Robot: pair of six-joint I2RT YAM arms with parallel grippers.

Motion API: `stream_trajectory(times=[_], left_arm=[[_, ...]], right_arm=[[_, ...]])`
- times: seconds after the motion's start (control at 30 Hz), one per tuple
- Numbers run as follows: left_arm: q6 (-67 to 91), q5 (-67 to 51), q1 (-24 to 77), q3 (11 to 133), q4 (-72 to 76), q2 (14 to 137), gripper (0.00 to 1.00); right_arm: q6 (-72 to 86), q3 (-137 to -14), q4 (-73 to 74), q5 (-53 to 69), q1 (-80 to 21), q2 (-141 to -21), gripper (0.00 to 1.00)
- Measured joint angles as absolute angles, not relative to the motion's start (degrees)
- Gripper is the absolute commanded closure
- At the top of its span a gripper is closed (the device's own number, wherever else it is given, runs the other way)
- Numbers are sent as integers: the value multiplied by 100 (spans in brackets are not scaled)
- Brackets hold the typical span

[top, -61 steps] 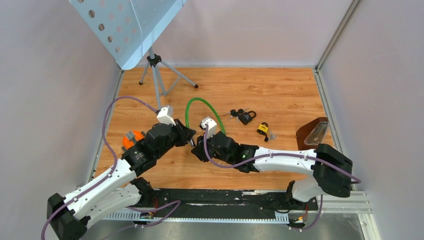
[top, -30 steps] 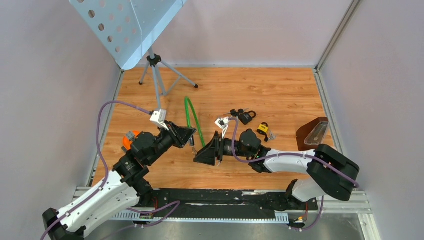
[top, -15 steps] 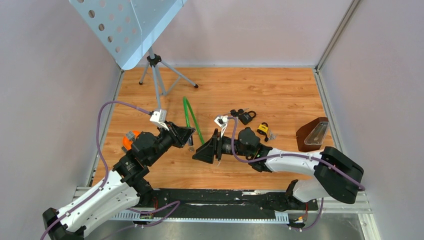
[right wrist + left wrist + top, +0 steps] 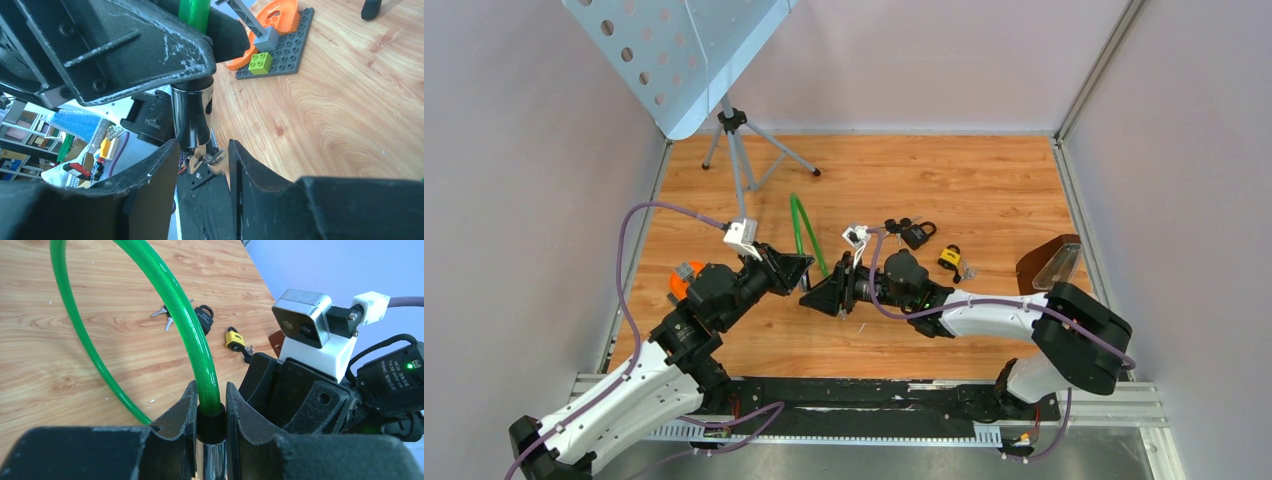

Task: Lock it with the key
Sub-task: Adjust the key in the lock.

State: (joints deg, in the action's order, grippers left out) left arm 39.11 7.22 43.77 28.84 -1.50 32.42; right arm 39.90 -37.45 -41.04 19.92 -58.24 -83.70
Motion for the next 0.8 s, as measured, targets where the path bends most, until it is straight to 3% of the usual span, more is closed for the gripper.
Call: stream_trajectory(times=[0.3, 0.57, 0.6, 0.67, 0.7, 0.8], left_arm=[[3913, 786, 4377, 2950, -202, 3238, 100], [3916, 661, 4383, 2952, -231, 3223, 100], [3916, 650, 4383, 2952, -231, 3205, 100], [3918, 628, 4383, 2952, -231, 3151, 100], [3916, 626, 4383, 2952, -228, 3111, 100], [3909, 628, 4383, 2952, -217, 3002, 100]], right_arm=[[4042, -3726, -4327, 2018, -5887, -8471, 100], [4289, -3450, -5000, 2145, -5896, -8556, 99], [4313, -3444, -5028, 2161, -5896, -8562, 87], [4357, -3441, -5081, 2163, -5896, -8569, 50], [4375, -3439, -5094, 2171, -5896, -8567, 39], [4403, -3280, -5133, 2143, -5896, -8486, 26]])
